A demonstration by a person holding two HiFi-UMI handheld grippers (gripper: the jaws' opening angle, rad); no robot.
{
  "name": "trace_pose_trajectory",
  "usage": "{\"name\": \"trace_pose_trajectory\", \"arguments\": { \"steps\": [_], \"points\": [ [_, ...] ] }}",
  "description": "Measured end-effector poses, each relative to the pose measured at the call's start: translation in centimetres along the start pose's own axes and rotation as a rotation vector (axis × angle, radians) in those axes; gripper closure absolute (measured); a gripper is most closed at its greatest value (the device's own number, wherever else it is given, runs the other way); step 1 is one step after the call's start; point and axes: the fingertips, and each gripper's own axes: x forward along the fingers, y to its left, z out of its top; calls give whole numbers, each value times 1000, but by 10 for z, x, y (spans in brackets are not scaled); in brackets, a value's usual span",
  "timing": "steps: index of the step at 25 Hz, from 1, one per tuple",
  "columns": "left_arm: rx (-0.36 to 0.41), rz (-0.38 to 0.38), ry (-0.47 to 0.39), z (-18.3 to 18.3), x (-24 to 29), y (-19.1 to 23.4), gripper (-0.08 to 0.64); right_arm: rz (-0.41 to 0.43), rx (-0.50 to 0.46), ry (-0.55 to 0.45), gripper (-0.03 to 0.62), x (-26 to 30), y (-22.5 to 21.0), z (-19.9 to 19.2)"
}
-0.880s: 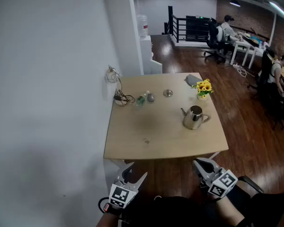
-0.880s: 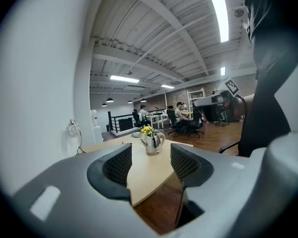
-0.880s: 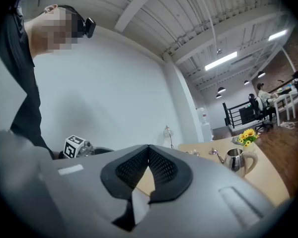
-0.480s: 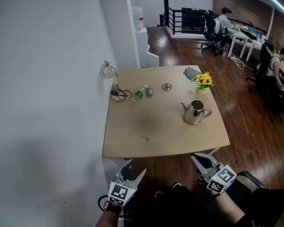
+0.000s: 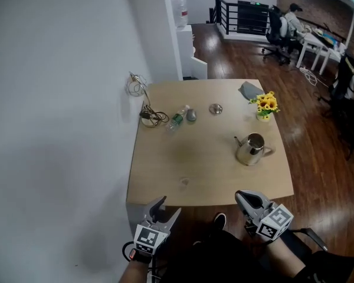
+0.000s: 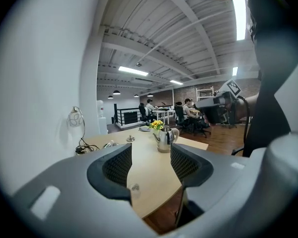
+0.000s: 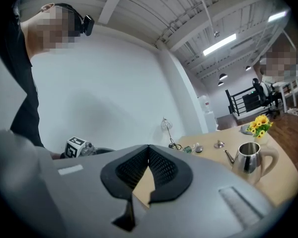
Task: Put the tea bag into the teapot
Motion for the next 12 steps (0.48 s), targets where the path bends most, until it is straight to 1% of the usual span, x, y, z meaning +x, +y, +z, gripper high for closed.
{"name": "trace_pose_trajectory", "arguments": {
  "steps": [4, 7, 9, 12],
  "points": [
    [-5, 41, 35, -1, 38, 26, 319, 37, -6, 14, 584, 31, -42, 13],
    [-31, 83, 50, -1, 65, 46, 319, 78, 8, 34, 584, 54, -73, 20],
    [-40, 101, 51, 4, 80, 52, 319, 108, 5, 54, 584, 66, -88, 23],
    [-27, 117, 55, 13, 98, 60, 319, 154, -16, 89, 584, 87, -103, 24]
  ]
}}
